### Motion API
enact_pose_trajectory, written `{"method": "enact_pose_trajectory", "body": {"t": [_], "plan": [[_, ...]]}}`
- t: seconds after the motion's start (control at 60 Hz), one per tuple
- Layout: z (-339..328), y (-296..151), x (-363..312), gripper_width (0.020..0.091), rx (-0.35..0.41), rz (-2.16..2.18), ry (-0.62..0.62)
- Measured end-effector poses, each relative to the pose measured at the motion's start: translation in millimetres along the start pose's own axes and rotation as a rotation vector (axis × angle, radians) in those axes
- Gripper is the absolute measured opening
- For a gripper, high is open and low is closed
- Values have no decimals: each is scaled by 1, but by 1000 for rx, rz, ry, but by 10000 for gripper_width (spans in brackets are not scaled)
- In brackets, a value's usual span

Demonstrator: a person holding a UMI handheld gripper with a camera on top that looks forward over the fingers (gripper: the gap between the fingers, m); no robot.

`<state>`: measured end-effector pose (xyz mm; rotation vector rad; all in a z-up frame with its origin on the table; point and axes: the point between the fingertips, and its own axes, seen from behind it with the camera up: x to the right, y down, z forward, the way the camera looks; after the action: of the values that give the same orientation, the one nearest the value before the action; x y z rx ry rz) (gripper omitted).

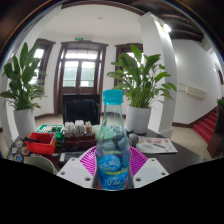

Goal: Pour water

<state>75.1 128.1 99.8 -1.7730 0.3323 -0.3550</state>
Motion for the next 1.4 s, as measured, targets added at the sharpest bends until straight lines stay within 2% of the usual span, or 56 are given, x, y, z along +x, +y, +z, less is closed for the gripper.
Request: {"method": "enact_pose_trajectory", "body": {"t": [0.133,0.3,0.333,0.35,0.367,0.383,0.433,0.683,0.8,0.983,1.217,1.4], "plan": [[1,-1,1,412,9,30,-10],[0,-2,2,546,25,38,-13],[-2,-1,3,607,22,27,-10],[-3,-1,4,679,21,18,-6],[-5,1,5,684,19,8,-2],[-7,3,6,765,14,0,2],[-16,8,7,819,0,-27,-1],[-104,28,-13,810,-17,15,-124],[-157,14,-16,813,2,55,-196],[-226,-29,-8,803,85,62,-238],[-261,-36,-2,809,64,-41,-236],[-277,-59,-9,805,99,-17,-276]]}}
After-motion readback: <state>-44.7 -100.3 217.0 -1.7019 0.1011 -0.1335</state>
